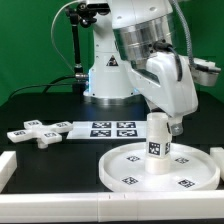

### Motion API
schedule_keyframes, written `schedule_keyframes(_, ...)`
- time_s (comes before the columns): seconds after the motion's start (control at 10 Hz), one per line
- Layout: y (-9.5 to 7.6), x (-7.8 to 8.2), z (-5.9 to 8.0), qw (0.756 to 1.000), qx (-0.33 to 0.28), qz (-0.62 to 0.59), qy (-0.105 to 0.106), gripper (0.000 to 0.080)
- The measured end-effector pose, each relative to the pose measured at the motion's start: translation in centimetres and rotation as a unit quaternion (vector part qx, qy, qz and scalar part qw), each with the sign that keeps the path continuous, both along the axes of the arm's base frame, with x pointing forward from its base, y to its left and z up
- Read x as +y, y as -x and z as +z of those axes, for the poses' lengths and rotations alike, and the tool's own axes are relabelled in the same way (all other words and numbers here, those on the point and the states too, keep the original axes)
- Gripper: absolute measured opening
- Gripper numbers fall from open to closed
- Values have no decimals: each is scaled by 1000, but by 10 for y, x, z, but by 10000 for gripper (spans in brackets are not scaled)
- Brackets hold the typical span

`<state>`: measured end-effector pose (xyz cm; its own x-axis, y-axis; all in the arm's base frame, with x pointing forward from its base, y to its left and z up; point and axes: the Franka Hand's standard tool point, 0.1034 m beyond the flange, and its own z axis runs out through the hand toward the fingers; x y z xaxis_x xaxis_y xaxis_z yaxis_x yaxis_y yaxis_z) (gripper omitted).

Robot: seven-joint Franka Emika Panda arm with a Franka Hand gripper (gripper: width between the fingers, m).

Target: Assemble round table

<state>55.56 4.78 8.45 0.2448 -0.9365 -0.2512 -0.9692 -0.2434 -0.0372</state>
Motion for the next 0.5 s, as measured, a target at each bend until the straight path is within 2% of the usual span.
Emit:
schedule_keyframes(0.2, 2, -4, 0, 991, -15, 129, 1, 649)
schedule_keyframes(0.5, -2, -9, 3, 953, -45, 300, 2, 649)
